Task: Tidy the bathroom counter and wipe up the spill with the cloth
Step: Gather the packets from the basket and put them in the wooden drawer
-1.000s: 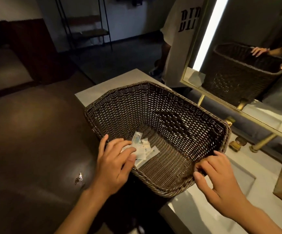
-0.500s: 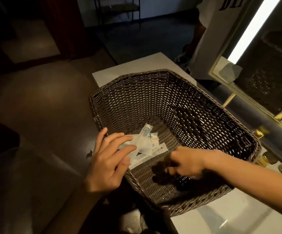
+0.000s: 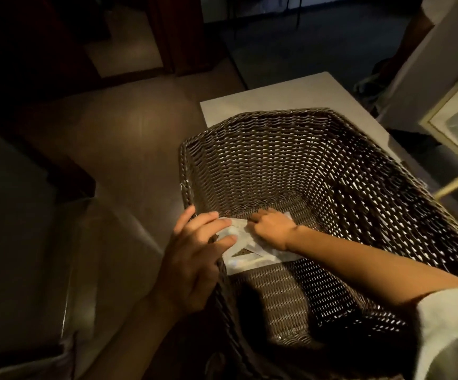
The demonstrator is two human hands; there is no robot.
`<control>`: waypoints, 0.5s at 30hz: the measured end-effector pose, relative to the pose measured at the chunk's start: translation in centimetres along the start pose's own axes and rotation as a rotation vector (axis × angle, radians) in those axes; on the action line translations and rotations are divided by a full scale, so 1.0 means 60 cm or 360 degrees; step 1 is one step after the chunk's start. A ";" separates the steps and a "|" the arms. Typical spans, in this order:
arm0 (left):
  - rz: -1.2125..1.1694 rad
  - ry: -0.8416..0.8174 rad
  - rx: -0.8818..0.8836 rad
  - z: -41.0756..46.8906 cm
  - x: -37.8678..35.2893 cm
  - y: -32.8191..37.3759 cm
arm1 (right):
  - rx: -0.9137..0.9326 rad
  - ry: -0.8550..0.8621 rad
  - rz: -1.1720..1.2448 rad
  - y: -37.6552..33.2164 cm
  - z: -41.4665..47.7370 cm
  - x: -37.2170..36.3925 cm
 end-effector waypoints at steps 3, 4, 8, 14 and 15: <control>-0.0014 0.0023 0.0030 0.001 0.000 0.000 | 0.0004 0.0036 0.0205 -0.012 -0.008 -0.004; -0.0009 0.0021 0.0030 0.000 0.001 0.000 | -0.0005 0.0026 0.0255 -0.019 -0.010 -0.005; 0.0006 0.0015 0.0040 -0.002 0.005 0.001 | -0.0144 -0.0033 0.0297 -0.050 0.006 -0.018; -0.0007 0.0009 0.0089 -0.012 0.001 -0.007 | -0.0265 -0.0219 0.0322 -0.043 0.014 -0.021; -0.0007 0.0004 0.0095 -0.012 0.001 -0.006 | -0.0266 -0.0234 0.0316 -0.037 0.012 -0.020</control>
Point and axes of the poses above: each hand's wrist, its own z-axis towards the middle knuckle, its own x-axis out of the back of the hand, y = z × x, the point moved 3 cm from there along z, towards the middle knuckle, and after that the axes turned 15 degrees about z, right-handed, at the moved point
